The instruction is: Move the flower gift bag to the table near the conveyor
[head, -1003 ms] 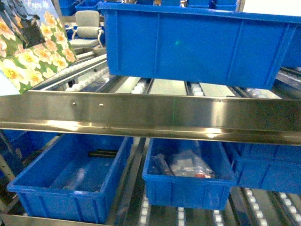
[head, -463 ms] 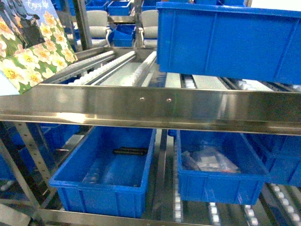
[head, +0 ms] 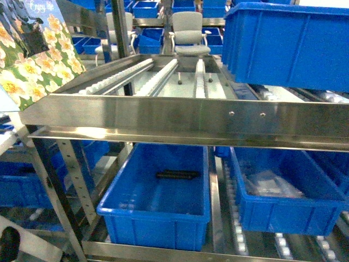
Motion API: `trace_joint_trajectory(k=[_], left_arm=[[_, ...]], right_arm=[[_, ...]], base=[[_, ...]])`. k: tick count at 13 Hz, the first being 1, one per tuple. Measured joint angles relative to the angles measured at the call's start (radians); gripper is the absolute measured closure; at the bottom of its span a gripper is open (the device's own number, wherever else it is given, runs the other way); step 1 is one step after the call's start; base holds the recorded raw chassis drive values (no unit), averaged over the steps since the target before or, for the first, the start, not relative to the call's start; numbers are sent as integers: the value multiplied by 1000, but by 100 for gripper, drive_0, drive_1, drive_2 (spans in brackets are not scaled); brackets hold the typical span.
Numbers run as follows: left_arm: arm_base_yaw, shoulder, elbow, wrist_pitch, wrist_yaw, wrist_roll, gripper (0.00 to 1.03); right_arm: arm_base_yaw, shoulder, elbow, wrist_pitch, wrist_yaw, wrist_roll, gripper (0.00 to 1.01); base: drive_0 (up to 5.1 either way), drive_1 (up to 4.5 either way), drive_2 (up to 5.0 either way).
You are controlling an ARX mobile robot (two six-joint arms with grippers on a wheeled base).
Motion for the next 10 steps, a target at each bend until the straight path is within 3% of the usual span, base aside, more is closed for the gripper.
trace_joint_trajectory(k=[10], left_arm=[[0,0,0,0,0,0,101]], right_arm=[[0,0,0,2,0,0,99]], base=[[-495,245,245]])
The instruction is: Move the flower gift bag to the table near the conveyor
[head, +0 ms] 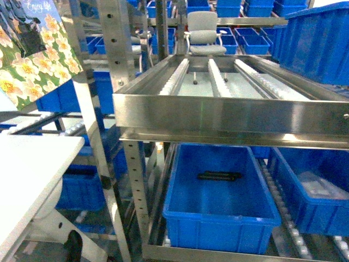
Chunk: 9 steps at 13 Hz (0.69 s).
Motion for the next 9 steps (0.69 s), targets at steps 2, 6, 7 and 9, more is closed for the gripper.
trace_joint_trajectory(k=[2,6,7,9], left_arm=[[0,0,0,-1,1,0,101],[0,0,0,-2,1,0,101],[0,0,0,0,0,0,101],[0,0,0,-2,0,0,101]], right_arm=[[0,0,0,-4,0,0,99],[4,0,0,-3,0,0,99],[4,0,0,-4,0,0,99],[4,1,0,0,0,0,99]], base=[[-493,247,247],[-501,241,241],[-489,149,337],[-482,142,348]])
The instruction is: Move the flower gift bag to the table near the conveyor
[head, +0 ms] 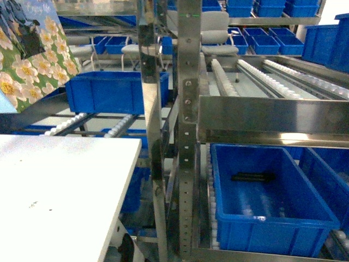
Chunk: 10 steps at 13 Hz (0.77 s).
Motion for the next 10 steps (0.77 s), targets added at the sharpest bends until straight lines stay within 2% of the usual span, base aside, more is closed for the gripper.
trace_joint_trajectory(k=[7,10], left_arm=[[0,0,0,2,0,0,101],[0,-1,0,1,0,0,101]], right_arm=[[0,-1,0,-3,0,0,99],[0,-3,0,1,0,0,99]], base=[[-487,137,344],[-492,245,245]])
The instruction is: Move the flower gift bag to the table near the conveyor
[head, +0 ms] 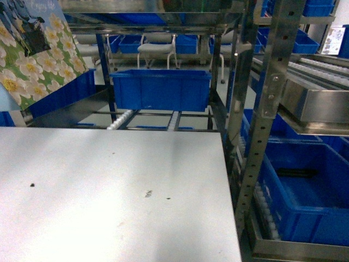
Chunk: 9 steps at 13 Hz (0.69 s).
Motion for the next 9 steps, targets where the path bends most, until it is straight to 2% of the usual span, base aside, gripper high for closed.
trace_joint_trajectory(k=[9], left_arm=[[0,0,0,0,0,0,101]], right_arm=[[0,2,0,-3,0,0,99]], base=[[-504,241,241]])
